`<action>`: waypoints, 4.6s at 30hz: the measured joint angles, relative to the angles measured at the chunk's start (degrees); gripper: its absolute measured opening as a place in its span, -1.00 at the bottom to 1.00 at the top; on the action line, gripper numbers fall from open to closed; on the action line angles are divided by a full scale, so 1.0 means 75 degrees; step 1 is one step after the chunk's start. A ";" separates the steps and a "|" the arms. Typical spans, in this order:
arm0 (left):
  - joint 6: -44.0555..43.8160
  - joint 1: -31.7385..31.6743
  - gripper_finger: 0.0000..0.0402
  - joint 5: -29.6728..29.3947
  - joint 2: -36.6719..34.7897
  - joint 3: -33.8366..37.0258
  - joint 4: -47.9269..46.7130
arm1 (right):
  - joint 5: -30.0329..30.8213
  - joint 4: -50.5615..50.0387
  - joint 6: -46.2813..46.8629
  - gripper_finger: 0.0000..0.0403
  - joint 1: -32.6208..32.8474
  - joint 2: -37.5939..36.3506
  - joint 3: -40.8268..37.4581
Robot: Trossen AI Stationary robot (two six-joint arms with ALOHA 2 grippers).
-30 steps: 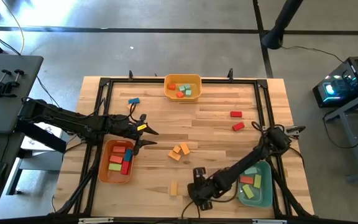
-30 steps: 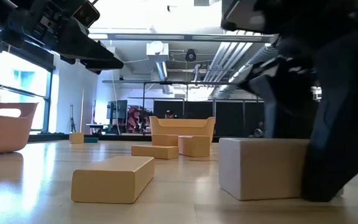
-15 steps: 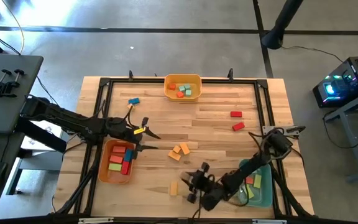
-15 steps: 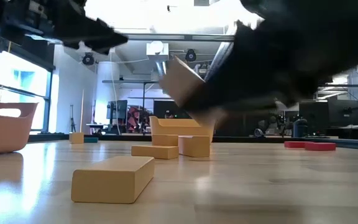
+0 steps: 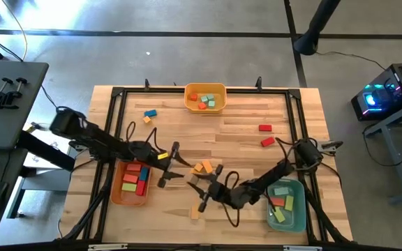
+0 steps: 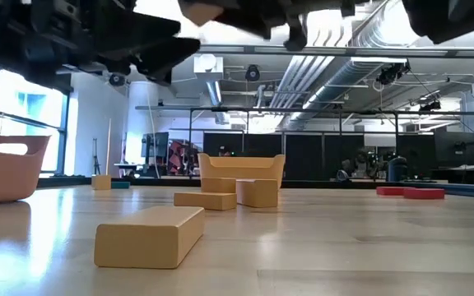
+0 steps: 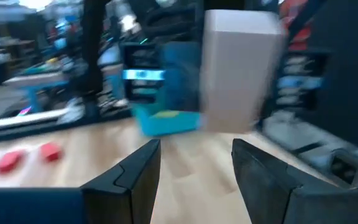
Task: Sort blocks by size
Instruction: Put the thick brown block into the orange bin, then put the small yellow block into the yellow bin
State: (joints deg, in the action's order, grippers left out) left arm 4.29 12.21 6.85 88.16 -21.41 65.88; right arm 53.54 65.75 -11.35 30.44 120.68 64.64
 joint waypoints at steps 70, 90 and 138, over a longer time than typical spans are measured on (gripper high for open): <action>-0.0634 0.0199 -0.48 0.1315 0.1007 -0.1058 0.0631 | -0.0523 -0.0951 0.2109 -0.11 -0.0056 0.0009 0.0112; 0.1036 0.0941 -0.48 -0.1688 -0.2717 -0.1049 -0.6534 | -0.0898 -0.2842 0.4113 0.45 -0.0131 -0.0017 0.0131; -0.4307 0.3708 0.20 -0.3782 -0.4572 -0.2576 -1.4105 | -0.0697 -0.3092 0.3341 0.45 0.0012 -0.0723 0.0125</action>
State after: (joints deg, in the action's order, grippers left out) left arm -28.02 40.02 -21.52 53.87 -40.73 -39.91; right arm 48.32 42.56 13.70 30.52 115.26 65.58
